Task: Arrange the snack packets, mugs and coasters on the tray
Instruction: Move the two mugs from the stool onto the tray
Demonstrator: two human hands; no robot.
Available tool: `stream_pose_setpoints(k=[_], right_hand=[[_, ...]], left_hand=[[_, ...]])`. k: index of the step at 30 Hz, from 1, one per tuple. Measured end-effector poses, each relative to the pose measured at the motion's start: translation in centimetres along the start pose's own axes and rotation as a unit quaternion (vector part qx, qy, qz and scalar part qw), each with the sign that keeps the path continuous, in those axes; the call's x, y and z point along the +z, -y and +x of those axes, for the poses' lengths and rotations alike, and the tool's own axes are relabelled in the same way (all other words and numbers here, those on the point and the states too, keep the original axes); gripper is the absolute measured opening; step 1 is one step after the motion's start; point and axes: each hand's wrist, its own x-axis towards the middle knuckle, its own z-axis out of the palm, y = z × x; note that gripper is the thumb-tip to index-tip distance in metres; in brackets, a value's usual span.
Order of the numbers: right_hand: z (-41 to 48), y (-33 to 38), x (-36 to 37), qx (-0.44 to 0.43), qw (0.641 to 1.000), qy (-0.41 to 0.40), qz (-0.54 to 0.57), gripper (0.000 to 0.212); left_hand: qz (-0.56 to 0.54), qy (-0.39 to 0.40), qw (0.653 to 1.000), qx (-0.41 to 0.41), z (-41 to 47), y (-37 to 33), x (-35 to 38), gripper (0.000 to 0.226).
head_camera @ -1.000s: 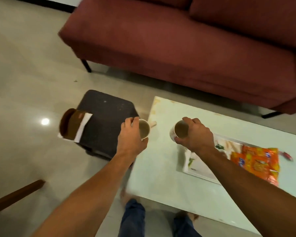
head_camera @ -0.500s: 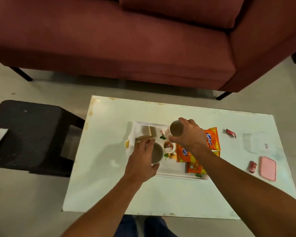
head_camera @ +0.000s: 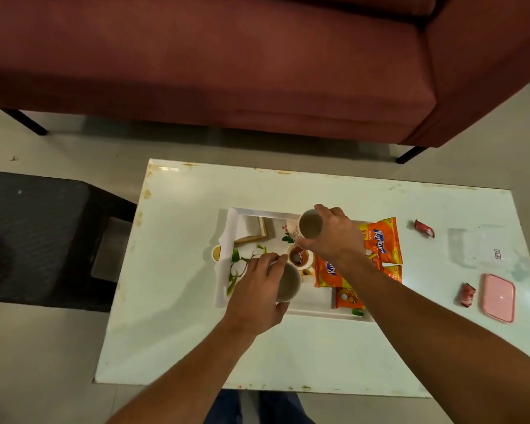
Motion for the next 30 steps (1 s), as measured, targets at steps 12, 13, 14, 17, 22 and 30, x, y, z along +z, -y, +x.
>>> stream_pose_setpoints(k=[12, 13, 14, 17, 22, 30], right_hand=[[0.3, -0.4, -1.3, -0.008, 0.997, 0.07, -0.021, 0.115], [0.0, -0.6, -2.0, 0.0, 0.997, 0.07, -0.016, 0.12], [-0.6, -0.9, -2.7, 0.011, 0.998, 0.063, -0.007, 0.123], [-2.9, -2.4, -4.1, 0.032, 0.999, -0.002, 0.024, 0.119], [-7.0, -5.9, -3.4, 0.056, 0.996, -0.027, 0.067, 0.103], [-9.5, -7.3, -1.9, 0.103, 0.991, -0.007, 0.082, 0.107]], left_hand=[[0.024, 0.082, 0.993, 0.084, 2.6, -1.6, 0.7, 0.1], [0.025, 0.087, 0.992, 0.09, 2.8, -1.9, 0.8, 0.1], [0.026, 0.091, 0.991, 0.094, 3.0, -2.3, 1.0, 0.099], [0.02, 0.098, 0.989, 0.106, 3.8, -3.0, 1.7, 0.097], [0.027, 0.12, 0.984, 0.131, 4.4, -3.1, 2.6, 0.099], [0.038, 0.117, 0.98, 0.154, 4.2, -2.9, 3.1, 0.097]])
